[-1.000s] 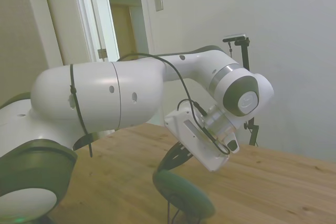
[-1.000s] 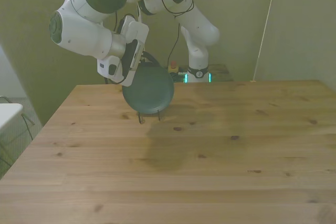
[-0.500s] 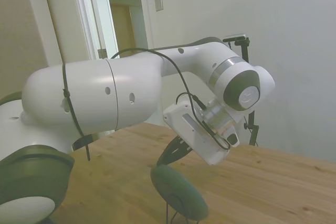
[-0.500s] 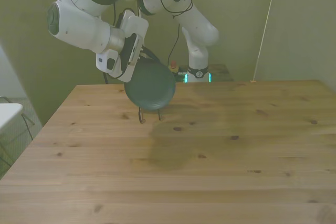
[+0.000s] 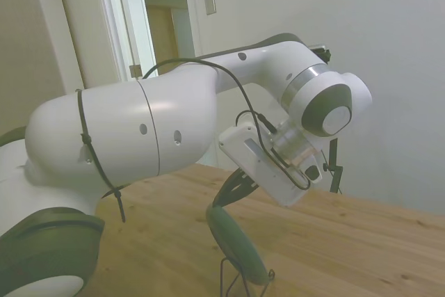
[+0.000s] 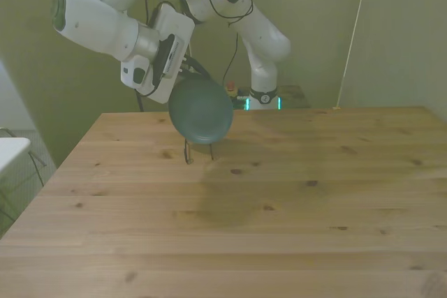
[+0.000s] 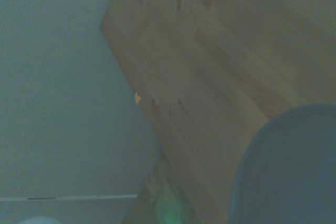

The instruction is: Unload the plate

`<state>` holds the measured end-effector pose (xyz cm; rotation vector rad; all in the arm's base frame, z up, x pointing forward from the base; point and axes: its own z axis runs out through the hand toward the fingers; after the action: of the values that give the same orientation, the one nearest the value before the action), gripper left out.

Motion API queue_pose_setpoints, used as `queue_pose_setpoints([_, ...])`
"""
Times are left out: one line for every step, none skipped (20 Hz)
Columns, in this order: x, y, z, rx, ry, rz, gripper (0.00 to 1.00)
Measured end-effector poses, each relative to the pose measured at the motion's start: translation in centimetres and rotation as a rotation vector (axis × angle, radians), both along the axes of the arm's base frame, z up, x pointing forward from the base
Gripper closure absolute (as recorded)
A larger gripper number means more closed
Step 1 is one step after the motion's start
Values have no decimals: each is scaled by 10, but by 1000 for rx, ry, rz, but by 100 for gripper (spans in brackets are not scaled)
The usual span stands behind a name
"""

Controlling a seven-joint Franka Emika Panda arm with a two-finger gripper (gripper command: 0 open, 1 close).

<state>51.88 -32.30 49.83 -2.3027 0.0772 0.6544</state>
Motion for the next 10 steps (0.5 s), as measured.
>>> queue_pose_setpoints([1,0,5,0,-9,-7,100])
queue_pose_setpoints([1,0,10,-1,-17,-14,100])
queue_pose_setpoints([2,0,15,-2,-25,-21,100])
queue_pose_setpoints([2,0,20,-1,-33,-27,100])
queue_pose_setpoints([2,0,24,-1,-40,-33,100])
queue_pose_setpoints([3,1,29,0,-45,-42,100])
queue_pose_setpoints([3,1,33,1,-49,-52,100])
queue_pose_setpoints([4,0,37,2,-51,-67,100])
queue_pose_setpoints([4,-2,41,1,-53,-81,100])
queue_pose_setpoints([5,-4,44,-2,-53,-100,100])
